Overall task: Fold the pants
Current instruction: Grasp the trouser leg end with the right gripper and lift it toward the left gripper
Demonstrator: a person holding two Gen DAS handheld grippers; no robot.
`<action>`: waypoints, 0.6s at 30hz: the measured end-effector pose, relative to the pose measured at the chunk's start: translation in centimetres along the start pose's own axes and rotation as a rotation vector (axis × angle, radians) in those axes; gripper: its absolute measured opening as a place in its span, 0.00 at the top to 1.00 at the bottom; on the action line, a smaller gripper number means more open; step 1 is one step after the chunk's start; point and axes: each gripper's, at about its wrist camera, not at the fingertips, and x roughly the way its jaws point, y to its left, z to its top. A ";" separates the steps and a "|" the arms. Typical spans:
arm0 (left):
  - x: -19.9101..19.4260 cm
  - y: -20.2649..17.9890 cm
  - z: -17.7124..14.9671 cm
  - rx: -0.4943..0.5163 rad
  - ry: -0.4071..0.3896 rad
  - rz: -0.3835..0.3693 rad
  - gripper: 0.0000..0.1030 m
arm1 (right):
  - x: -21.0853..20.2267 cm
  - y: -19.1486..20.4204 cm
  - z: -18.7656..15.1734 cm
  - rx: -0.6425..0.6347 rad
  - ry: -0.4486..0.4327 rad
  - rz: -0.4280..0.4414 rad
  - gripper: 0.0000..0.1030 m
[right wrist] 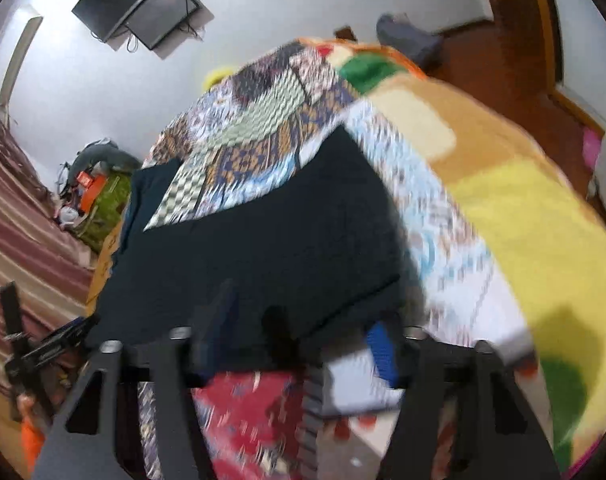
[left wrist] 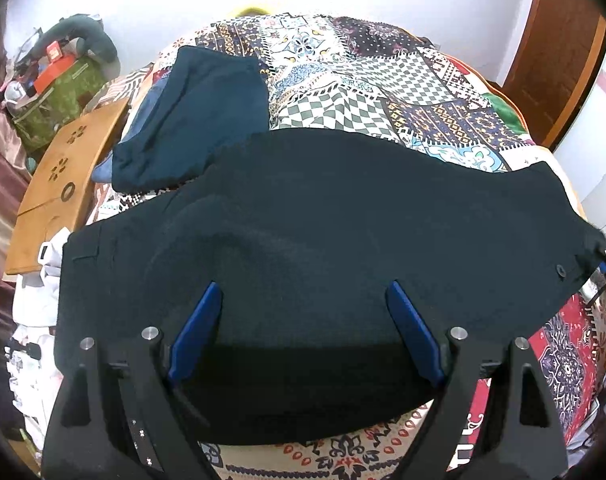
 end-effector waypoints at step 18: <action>3.1 -4.6 2.6 0.104 0.040 -0.023 0.16 | -2.3 -3.4 5.5 -0.046 -0.113 -0.064 0.94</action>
